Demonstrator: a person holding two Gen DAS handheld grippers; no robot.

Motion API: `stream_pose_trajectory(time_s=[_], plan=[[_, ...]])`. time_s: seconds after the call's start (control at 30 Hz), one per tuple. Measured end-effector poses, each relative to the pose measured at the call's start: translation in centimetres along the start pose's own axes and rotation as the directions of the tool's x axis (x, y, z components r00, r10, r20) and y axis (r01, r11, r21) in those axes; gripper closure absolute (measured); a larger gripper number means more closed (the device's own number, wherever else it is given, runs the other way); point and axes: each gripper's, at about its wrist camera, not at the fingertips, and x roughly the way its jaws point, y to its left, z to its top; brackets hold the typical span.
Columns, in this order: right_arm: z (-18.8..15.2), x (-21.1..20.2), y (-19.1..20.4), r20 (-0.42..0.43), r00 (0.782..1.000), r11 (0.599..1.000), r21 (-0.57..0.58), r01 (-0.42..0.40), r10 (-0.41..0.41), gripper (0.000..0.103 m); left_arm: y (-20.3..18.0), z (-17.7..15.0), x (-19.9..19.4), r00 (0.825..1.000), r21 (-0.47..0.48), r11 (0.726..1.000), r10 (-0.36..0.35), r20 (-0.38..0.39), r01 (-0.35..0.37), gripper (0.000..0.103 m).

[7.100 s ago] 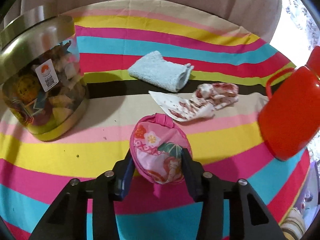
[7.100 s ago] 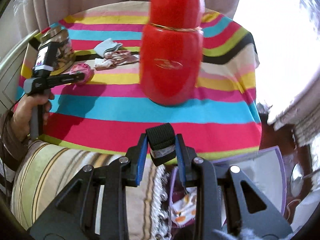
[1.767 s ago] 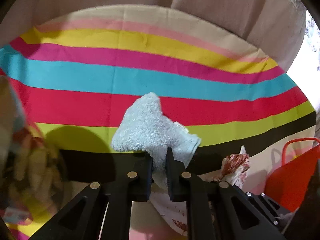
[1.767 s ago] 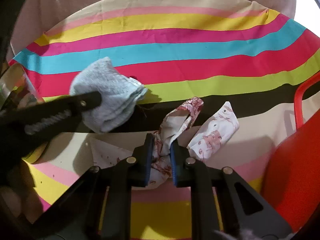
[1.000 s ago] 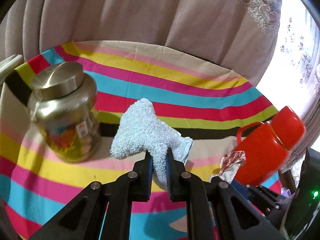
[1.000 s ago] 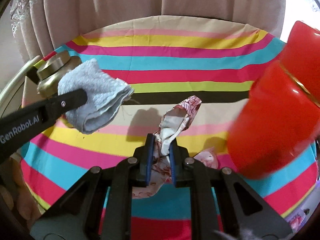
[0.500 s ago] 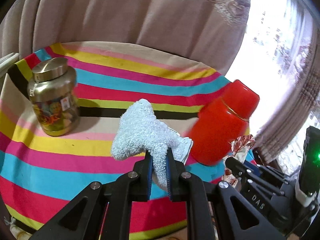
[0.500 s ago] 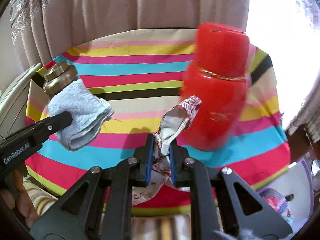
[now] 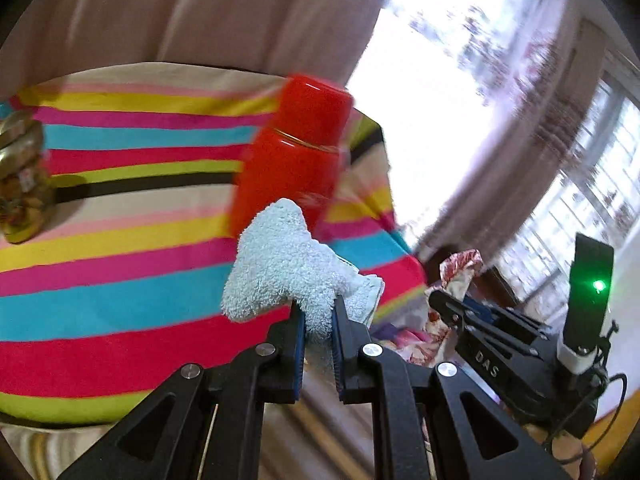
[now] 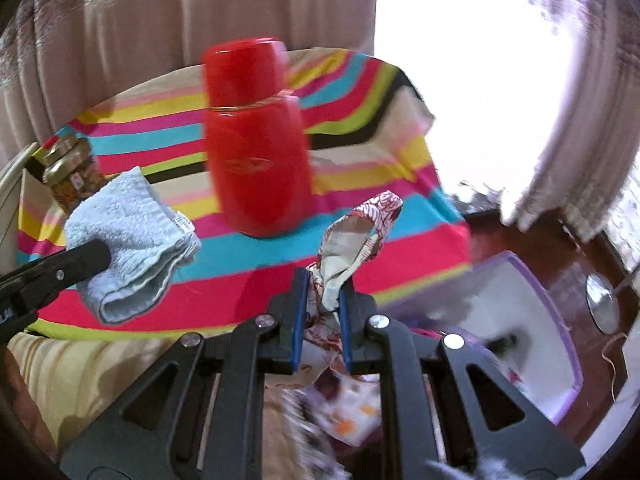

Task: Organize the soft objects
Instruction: 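Carry the blue towel and printed cloth to the white box and open both tools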

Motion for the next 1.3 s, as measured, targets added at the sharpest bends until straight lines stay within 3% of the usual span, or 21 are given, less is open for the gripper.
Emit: stream_pose_trajectory(time_s=[0.23,0.4,0.43,0.57,0.67,0.87,0.97,1.03,1.3], plan=[[-1.9,-2.7,-6.3,0.009,0.995,0.992,0.079,0.094,-0.095,0.085,-6.4,-2.3,1.7,0.991,0.069,0.992,-0.103,-0.083,0.109,0.09],[-2.2,-3.6,-9.9,0.002,0.987,0.979,0.13,0.159,-0.16,0.081,-9.3,-2.9,3.4,0.984,0.099,0.985,-0.132,-0.122,0.145,0.086],[-2.2,-3.7,-10.5,0.002,0.986,0.977,0.139,0.164,-0.165,0.075,-9.7,-2.9,3.7,0.983,0.103,0.984,-0.131,-0.13,0.145,0.08],[-2.3,-4.2,-12.0,0.01,0.982,0.969,0.168,0.182,-0.186,0.05,-10.5,-2.9,4.0,0.985,0.115,0.985,-0.116,-0.131,0.132,0.038],[-2.5,-4.7,-12.2,0.015,0.979,0.967,0.164,0.196,-0.202,0.042,-10.4,-3.8,3.3,0.981,0.105,0.986,-0.114,-0.159,0.132,0.034],[-5.5,-7.2,-11.8,-0.02,0.981,0.968,0.16,0.195,-0.195,0.036,-9.1,-7.7,1.9,0.96,0.016,0.99,-0.134,-0.245,0.142,0.031],[-6.9,-8.4,-11.4,-0.03,0.982,0.97,0.151,0.189,-0.187,0.035,-8.4,-9.0,1.6,0.958,-0.011,0.994,-0.105,-0.266,0.106,0.017],[-7.6,-8.9,-11.2,-0.032,0.982,0.971,0.145,0.188,-0.185,0.035,-7.6,-9.3,2.2,0.951,-0.051,0.992,-0.123,-0.285,0.113,0.017],[-8.1,-8.7,-11.9,-0.049,0.981,0.969,0.155,0.193,-0.187,0.034,-8.4,-9.5,3.1,0.949,-0.022,0.995,-0.1,-0.298,0.098,0.004]])
